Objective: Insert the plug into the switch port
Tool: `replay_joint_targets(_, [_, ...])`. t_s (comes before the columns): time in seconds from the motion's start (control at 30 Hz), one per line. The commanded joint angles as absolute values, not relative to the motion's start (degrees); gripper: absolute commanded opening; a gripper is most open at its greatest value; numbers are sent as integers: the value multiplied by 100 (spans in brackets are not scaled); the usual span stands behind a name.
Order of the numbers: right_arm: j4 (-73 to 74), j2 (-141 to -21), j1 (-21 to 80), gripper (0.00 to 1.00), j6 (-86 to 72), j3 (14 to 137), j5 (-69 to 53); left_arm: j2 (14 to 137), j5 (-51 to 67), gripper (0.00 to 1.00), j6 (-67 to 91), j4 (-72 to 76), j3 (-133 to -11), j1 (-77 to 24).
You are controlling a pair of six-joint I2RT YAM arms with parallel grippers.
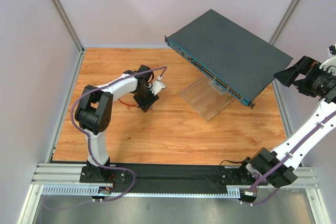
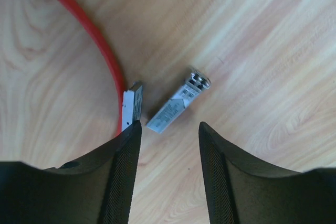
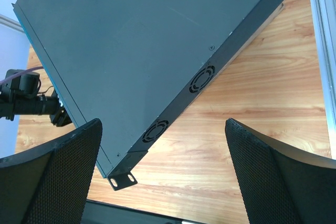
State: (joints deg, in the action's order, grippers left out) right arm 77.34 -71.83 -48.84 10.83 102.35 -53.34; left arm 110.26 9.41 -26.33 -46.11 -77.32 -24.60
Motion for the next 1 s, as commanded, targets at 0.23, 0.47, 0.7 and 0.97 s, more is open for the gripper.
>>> replay_joint_targets(0.23, [8473,-7304,-4904,100,1072,10406,-5528,11347,1459,43,-2865,-4720,-8297,-2557])
replay_joint_targets(0.47, [8402,-7277,-4904,100,1072,10556,-5607,11267,1459,39,-2874,-4553,-7910,-2760])
replay_joint_targets(0.7, [8341,-7269,-4904,100,1020,10704,-5774,11355,1354,36,-2988,-4561,-7884,-2971])
replay_joint_targets(0.97, [7920,-7199,-4904,100,739,10820,-5985,11269,1055,19,-2725,-4527,-7866,-3050])
